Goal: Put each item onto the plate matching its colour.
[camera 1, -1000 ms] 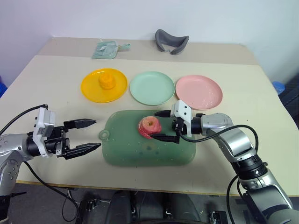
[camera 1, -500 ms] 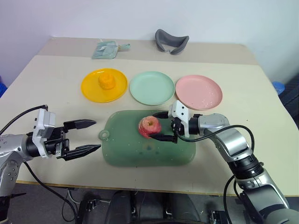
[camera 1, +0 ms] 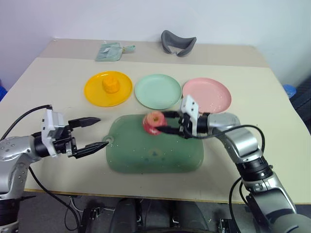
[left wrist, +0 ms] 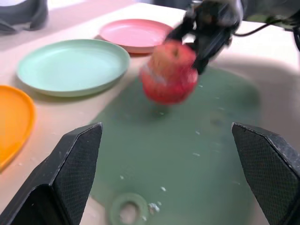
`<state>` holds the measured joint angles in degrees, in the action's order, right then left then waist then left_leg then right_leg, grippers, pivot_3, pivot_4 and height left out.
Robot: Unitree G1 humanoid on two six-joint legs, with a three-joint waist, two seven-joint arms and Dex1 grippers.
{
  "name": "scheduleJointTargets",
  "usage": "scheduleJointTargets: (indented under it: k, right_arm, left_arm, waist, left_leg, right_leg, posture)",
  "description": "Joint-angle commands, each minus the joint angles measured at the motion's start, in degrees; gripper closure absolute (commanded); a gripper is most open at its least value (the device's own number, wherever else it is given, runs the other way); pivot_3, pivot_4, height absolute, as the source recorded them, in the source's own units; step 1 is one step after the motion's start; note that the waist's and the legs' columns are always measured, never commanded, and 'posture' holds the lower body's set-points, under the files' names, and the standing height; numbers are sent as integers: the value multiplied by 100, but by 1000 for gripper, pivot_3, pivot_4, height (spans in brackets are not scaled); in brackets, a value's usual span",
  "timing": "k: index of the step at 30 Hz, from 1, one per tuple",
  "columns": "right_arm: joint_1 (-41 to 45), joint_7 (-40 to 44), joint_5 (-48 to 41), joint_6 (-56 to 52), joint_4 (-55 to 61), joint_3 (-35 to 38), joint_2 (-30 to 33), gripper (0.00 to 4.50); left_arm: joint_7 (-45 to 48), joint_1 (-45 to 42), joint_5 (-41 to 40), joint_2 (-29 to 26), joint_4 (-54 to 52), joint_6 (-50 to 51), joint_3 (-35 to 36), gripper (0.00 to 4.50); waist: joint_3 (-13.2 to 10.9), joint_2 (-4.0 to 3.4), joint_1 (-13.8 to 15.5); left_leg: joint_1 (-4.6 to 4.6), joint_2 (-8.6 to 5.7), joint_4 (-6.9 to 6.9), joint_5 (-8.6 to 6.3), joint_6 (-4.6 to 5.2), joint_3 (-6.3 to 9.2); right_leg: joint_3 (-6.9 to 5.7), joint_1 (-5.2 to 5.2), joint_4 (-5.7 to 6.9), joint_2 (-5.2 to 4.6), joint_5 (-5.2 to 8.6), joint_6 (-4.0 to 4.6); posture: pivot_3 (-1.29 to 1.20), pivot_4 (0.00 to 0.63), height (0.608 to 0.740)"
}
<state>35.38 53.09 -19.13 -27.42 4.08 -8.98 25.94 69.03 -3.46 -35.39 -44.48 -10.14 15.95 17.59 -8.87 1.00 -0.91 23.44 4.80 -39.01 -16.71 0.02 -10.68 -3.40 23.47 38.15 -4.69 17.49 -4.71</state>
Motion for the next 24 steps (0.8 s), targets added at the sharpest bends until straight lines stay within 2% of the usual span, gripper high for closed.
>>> scheduleJointTargets:
  k: [1,7,11,17,23,24]
  right_arm:
    - [428,-254,-181,-27,-170,552,21,2237]
    - [1135,-1114,402,539,-1688,1057,245,2237]
    - [1569,-1338,470,843,-2830,1288,266,2237]
    - [1909,-1477,788,1724,-4521,1362,224,2237]
    - [1986,-1465,869,2088,-5406,1400,186,2237]
    - [1980,-1449,890,2114,-5502,1394,200,1843]
  left_arm:
    - [-368,-246,118,160,-255,-5,-231,0]
    - [-1582,-1078,593,822,-404,259,-922,0]
    - [-2098,-1409,804,1154,-375,413,-1188,0]
    - [-2212,-1515,800,1315,-463,459,-1383,0]
    - [-2164,-1529,812,1261,-426,422,-1388,0]
    - [-2158,-1527,814,1258,-420,416,-1385,0]
  waist:
    - [0,0,11]
    - [1,1,19]
    - [-1,-1,-29]
    - [-4,-7,-45]
    - [-10,-17,-27]
    - [-11,-19,-26]
  left_leg:
    - [0,0,0,0,0,0]
    - [1,-5,-3,-1,3,-5]
    - [2,-4,-1,0,2,-14]
    - [1,-1,4,1,1,-24]
    - [1,-1,2,1,1,-26]
    - [1,-1,2,1,1,-26]
  right_leg:
    - [0,0,0,0,0,0]
    - [0,-5,-1,-3,-1,-2]
    - [1,-1,0,1,-1,-2]
    - [7,5,0,4,-1,-2]
    - [8,5,0,2,-1,-3]
    - [8,4,0,2,-1,-3]
  posture:
    - [0,150,740]
    - [0,150,740]
    - [0,150,740]
    - [0,150,740]
    - [0,150,740]
    - [0,150,740]
